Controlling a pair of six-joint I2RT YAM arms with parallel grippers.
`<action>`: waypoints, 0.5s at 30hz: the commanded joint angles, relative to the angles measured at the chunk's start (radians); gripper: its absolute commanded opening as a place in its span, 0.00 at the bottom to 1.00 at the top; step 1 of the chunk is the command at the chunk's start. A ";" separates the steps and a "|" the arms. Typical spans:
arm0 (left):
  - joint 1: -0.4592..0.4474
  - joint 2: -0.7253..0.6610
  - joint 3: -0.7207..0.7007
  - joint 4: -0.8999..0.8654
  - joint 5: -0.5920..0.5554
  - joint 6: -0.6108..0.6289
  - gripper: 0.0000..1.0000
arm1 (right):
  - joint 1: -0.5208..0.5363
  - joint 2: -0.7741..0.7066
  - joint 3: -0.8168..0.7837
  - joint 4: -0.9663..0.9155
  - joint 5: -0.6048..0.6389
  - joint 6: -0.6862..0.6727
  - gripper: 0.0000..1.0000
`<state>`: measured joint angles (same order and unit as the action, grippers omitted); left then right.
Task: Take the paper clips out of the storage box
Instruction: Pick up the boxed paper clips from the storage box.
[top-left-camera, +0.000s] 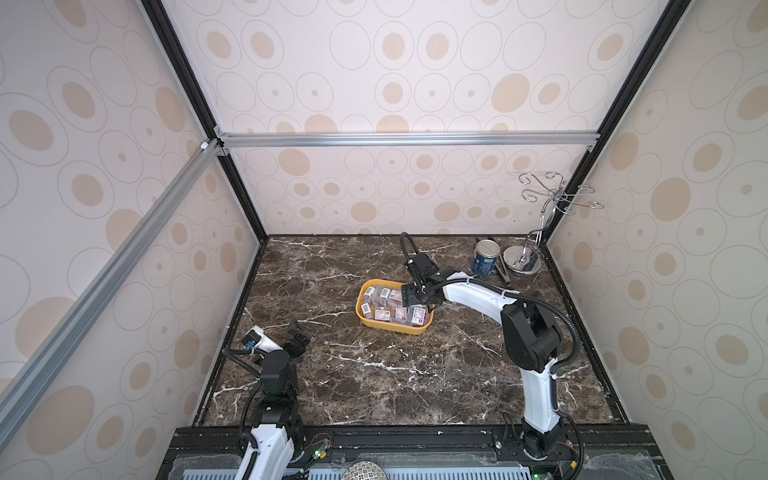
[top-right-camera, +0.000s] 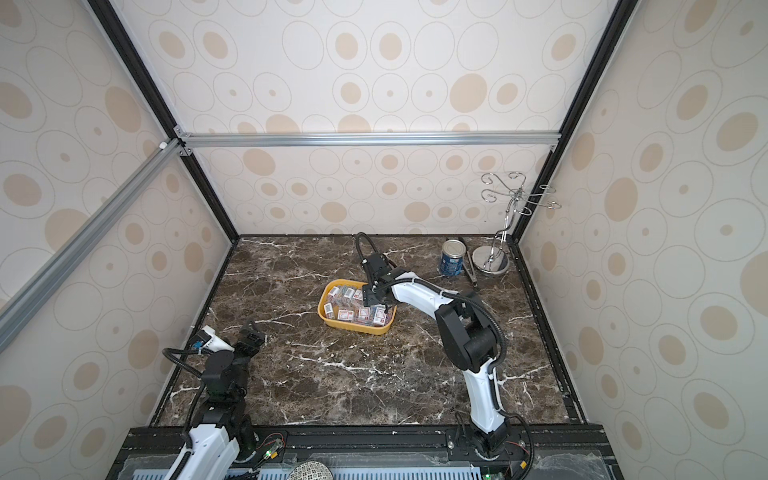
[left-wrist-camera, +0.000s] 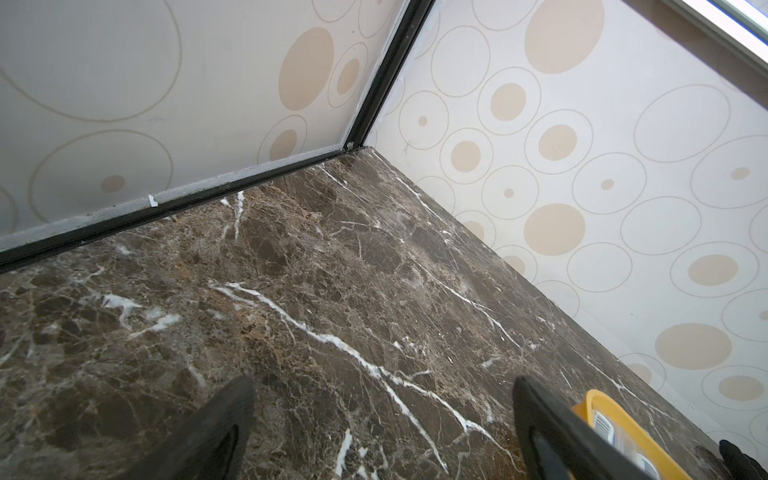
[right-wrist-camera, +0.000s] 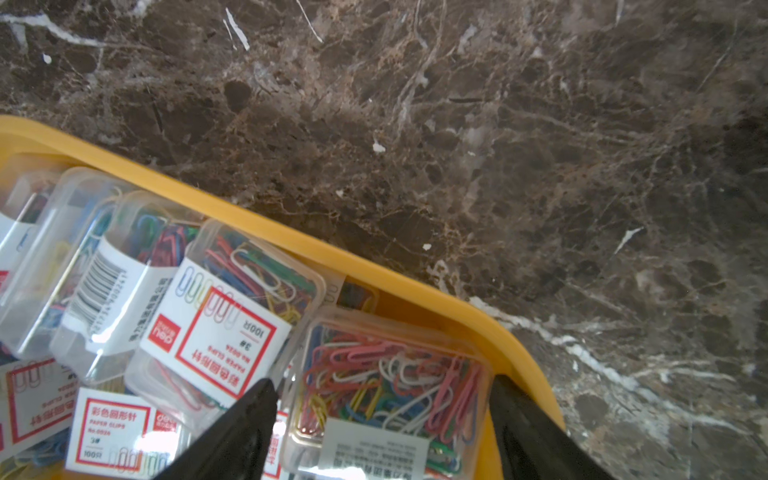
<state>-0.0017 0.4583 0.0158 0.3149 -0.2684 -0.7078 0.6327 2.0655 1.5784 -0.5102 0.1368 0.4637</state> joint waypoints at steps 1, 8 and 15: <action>-0.002 -0.014 -0.004 -0.013 -0.021 -0.022 0.96 | -0.009 0.094 -0.021 -0.064 -0.034 -0.017 0.87; -0.001 -0.015 -0.005 -0.011 -0.023 -0.024 0.96 | -0.009 0.096 -0.026 -0.071 -0.085 -0.015 0.95; -0.002 -0.023 -0.007 -0.017 -0.025 -0.024 0.96 | -0.009 0.073 -0.040 -0.075 -0.095 -0.019 0.72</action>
<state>-0.0017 0.4484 0.0097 0.3119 -0.2726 -0.7109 0.6205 2.0823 1.5936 -0.4965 0.1017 0.4545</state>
